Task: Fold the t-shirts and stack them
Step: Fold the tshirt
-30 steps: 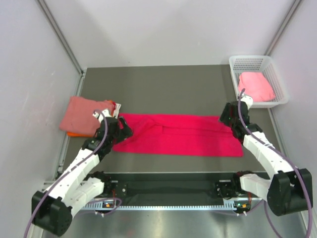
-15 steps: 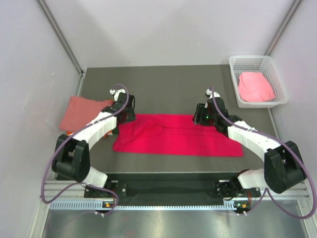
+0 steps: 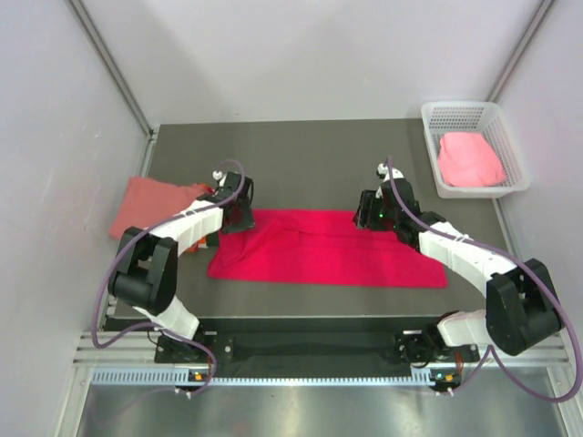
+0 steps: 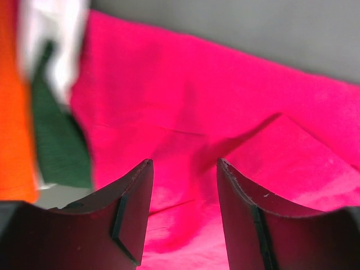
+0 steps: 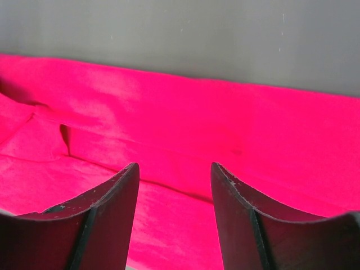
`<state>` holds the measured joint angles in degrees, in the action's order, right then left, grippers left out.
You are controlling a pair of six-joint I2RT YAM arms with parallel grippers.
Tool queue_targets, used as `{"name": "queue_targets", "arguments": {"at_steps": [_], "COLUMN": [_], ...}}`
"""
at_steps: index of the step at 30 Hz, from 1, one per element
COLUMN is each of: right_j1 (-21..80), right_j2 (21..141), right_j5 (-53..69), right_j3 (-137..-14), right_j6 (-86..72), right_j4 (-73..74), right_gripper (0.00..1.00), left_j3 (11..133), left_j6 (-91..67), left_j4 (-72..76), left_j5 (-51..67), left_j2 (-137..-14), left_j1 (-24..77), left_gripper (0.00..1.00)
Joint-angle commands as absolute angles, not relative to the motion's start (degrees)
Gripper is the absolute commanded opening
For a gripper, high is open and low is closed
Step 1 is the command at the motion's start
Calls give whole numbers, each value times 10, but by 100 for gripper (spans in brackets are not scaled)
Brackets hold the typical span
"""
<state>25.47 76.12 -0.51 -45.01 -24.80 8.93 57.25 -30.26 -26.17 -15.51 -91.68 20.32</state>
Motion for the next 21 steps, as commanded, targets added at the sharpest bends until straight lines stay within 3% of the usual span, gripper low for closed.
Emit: {"name": "queue_targets", "arguments": {"at_steps": [1,4,9,13,21], "right_j1": [260,259,259,258,259], "right_j2": [741,739,738,741,767], "right_j5": [-5,-8,-13,-15,38], "right_j3": [-450,-444,-444,-441,-444], "right_j6": [-236,-237,-237,-239,-249], "right_j4": [63,61,63,65,34], "right_gripper": [54,54,54,54,54], "left_j3": [560,525,495,457,413], "left_j6": [-295,-292,-280,-279,-297], "left_j4": [-245,-203,-196,-201,-228], "left_j5": [-67,19,55,111,169], "left_j2": [-915,-888,-832,-789,-740], "left_j1": [203,205,226,236,317], "left_gripper": [54,50,44,33,29]}}
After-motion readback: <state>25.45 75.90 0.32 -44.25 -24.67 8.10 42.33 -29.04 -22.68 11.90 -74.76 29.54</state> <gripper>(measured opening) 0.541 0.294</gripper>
